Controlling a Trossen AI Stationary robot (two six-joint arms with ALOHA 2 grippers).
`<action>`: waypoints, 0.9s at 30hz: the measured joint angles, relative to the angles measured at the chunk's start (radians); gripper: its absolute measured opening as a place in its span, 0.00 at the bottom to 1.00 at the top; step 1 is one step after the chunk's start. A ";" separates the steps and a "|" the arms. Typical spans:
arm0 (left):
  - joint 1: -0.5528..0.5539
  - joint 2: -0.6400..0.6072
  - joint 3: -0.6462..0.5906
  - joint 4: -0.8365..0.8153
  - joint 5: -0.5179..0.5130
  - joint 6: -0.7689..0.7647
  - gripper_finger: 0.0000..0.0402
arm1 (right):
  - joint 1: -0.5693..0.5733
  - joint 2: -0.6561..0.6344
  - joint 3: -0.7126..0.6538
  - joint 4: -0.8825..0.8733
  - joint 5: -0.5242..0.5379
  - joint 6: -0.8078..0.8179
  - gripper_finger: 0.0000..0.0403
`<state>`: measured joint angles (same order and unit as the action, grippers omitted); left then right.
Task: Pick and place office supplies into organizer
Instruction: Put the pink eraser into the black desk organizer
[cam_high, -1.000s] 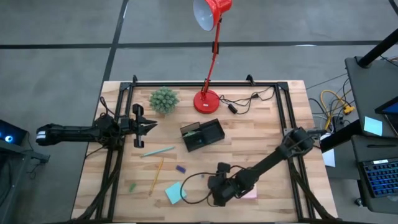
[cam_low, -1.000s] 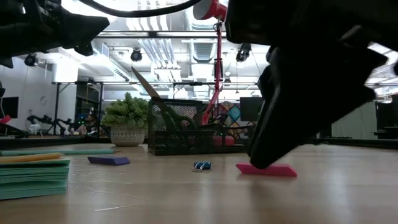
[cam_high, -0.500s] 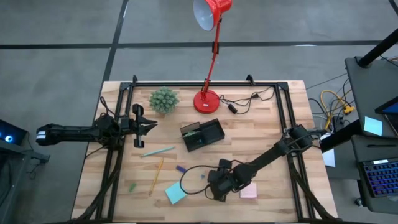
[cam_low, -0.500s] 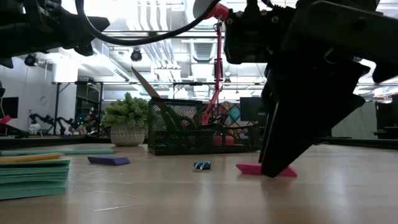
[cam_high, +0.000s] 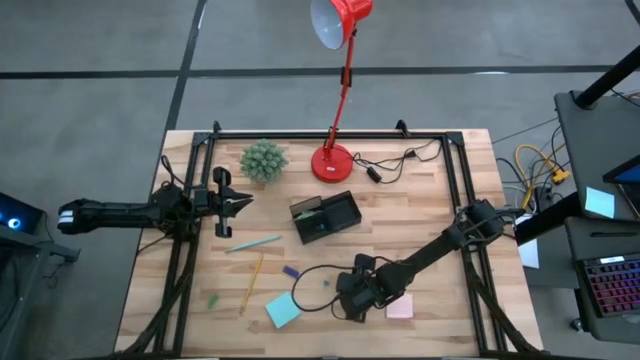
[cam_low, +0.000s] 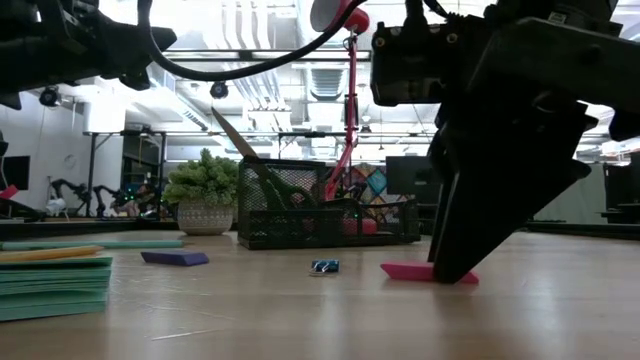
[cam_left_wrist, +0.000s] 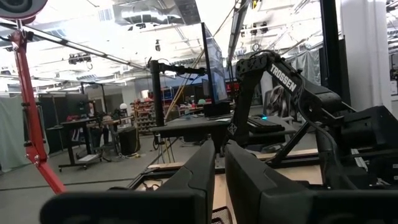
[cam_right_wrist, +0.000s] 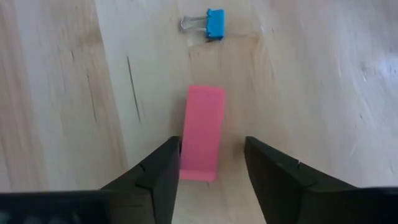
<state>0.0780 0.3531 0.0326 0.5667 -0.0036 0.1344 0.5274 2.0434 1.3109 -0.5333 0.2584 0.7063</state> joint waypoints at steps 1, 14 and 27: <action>0.000 0.000 0.000 0.000 0.000 0.000 0.06 | 0.000 0.000 -0.001 -0.003 -0.001 0.000 0.41; 0.000 0.000 0.000 0.000 0.000 0.000 0.06 | -0.001 0.000 -0.003 -0.010 -0.050 -0.085 0.29; 0.000 0.000 0.000 0.000 0.000 0.000 0.06 | -0.004 0.001 -0.004 -0.009 -0.053 -0.094 0.15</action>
<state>0.0781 0.3531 0.0326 0.5667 -0.0040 0.1345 0.5232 2.0445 1.3071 -0.5423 0.2055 0.6123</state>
